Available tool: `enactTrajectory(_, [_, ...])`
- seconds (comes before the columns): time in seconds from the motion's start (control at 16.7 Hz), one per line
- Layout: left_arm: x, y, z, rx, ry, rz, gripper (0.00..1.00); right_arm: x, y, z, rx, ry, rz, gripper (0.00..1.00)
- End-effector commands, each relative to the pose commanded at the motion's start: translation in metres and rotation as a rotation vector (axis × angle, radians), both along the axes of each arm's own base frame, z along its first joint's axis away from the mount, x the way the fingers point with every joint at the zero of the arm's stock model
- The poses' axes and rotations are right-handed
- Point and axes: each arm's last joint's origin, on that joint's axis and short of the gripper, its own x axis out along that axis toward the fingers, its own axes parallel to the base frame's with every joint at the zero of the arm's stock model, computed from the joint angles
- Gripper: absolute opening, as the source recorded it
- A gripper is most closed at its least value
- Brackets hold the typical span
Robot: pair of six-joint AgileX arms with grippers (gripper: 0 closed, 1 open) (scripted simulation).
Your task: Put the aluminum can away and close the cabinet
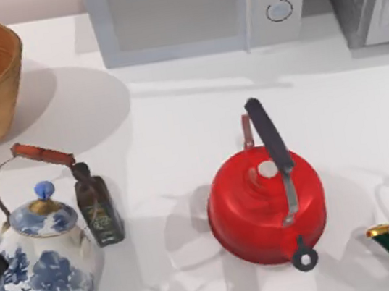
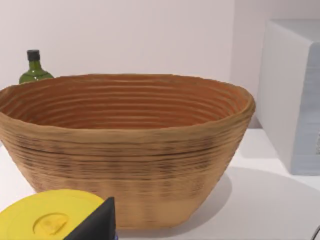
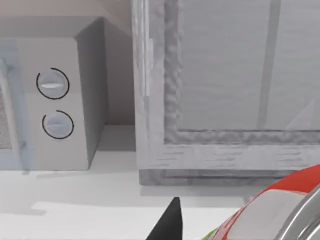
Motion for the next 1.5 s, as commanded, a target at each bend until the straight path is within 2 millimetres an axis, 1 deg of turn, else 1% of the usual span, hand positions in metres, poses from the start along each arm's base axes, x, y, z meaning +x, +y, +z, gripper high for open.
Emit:
enactTrajectory(0.24, [0.000, 0.000, 0.000, 0.000, 0.000, 0.000, 1.00, 0.000, 0.000, 0.000, 0.002, 0.007, 0.003, 0.00])
enactTrajectory(0.3, [0.000, 0.000, 0.000, 0.000, 0.000, 0.000, 1.00, 0.000, 0.000, 0.002, 0.002, 0.006, 0.001, 0.00])
enactTrajectory(0.42, [0.000, 0.000, 0.000, 0.000, 0.000, 0.000, 1.00, 0.000, 0.000, 0.015, 0.001, 0.000, -0.007, 0.00])
enactTrajectory(0.54, [0.000, 0.000, 0.000, 0.000, 0.000, 0.000, 1.00, 0.002, 0.001, 0.038, 0.000, -0.008, -0.016, 0.00])
enactTrajectory(0.72, [0.000, 0.000, 0.000, 0.000, 0.000, 0.000, 1.00, 0.009, 0.002, 0.085, 0.000, -0.017, -0.027, 0.00])
enactTrajectory(0.9, [0.000, 0.000, 0.000, 0.000, 0.000, 0.000, 1.00, 0.026, 0.006, 0.141, 0.002, -0.019, -0.032, 0.00])
enactTrajectory(1.08, [0.000, 0.000, 0.000, 0.000, 0.000, 0.000, 1.00, 0.051, 0.013, 0.200, 0.005, -0.022, -0.029, 0.00])
enactTrajectory(1.26, [0.000, 0.000, 0.000, 0.000, 0.000, 0.000, 1.00, 0.080, 0.021, 0.256, 0.009, -0.026, -0.021, 0.00])
enactTrajectory(1.38, [0.000, 0.000, 0.000, 0.000, 0.000, 0.000, 1.00, 0.100, 0.028, 0.287, 0.011, -0.026, -0.015, 0.00])
enactTrajectory(1.5, [0.000, 0.000, 0.000, 0.000, 0.000, 0.000, 1.00, 0.118, 0.035, 0.313, 0.011, -0.023, -0.009, 0.00])
